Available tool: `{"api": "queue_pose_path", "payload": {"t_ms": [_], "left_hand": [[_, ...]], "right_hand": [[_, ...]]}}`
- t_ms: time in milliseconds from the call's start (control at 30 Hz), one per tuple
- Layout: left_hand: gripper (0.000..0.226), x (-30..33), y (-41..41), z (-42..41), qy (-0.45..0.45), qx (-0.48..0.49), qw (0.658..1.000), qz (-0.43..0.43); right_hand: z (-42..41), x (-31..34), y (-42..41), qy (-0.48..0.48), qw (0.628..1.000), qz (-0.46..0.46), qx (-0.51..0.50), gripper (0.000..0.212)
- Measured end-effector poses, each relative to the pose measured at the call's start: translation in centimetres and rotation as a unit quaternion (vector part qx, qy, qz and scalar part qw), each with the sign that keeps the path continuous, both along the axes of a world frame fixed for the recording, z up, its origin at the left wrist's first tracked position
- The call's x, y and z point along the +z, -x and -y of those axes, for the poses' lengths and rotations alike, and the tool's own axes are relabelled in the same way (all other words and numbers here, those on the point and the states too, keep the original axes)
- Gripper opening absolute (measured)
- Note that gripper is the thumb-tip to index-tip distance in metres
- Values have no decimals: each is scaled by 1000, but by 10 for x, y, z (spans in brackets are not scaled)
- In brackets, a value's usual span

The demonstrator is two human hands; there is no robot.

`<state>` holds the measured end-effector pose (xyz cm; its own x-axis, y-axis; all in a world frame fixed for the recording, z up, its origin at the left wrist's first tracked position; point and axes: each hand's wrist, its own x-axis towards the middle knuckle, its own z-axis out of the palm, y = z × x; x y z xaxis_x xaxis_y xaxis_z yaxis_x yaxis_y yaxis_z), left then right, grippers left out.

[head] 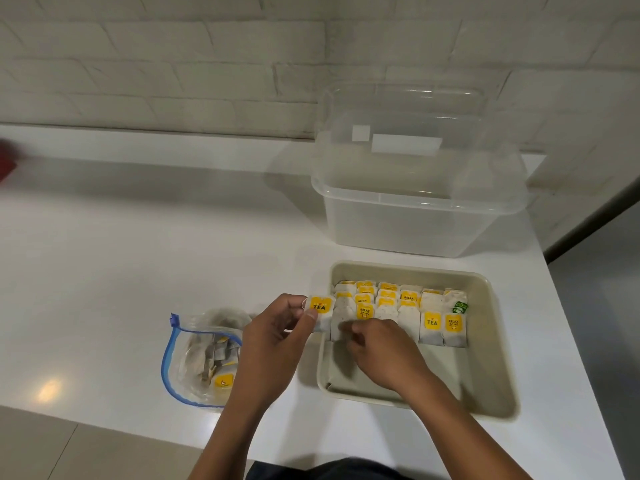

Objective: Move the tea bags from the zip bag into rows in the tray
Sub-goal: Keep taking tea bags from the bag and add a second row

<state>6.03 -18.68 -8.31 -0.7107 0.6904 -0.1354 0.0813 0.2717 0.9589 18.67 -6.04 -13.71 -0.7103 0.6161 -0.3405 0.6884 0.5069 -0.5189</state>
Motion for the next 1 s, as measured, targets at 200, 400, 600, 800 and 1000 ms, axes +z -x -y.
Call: {"api": "queue_pose_path", "payload": {"t_ms": [200,400,600,800,1000], "left_hand": [[6,1,-5,-6,-8,-22,1000,-8],[10,5,-14,-19,13,-57,997,-49],[13,3,-26,-28,17,-75,997,-8],[16,0,-16,-21,59,-39,990,-119],[14,-5,-8,-12,76,-35,988,-131]], "right_hand": [[-5,17,-7,40,993,-90,-64,23],[-14,68,-20,266,895,-307,-184,20],[-19,66,-26,225,918,-306,-109,7],[-38,48,-35,38,980,-163,-110,12],[-37,30,-28,149,988,-14,-32,11]]}}
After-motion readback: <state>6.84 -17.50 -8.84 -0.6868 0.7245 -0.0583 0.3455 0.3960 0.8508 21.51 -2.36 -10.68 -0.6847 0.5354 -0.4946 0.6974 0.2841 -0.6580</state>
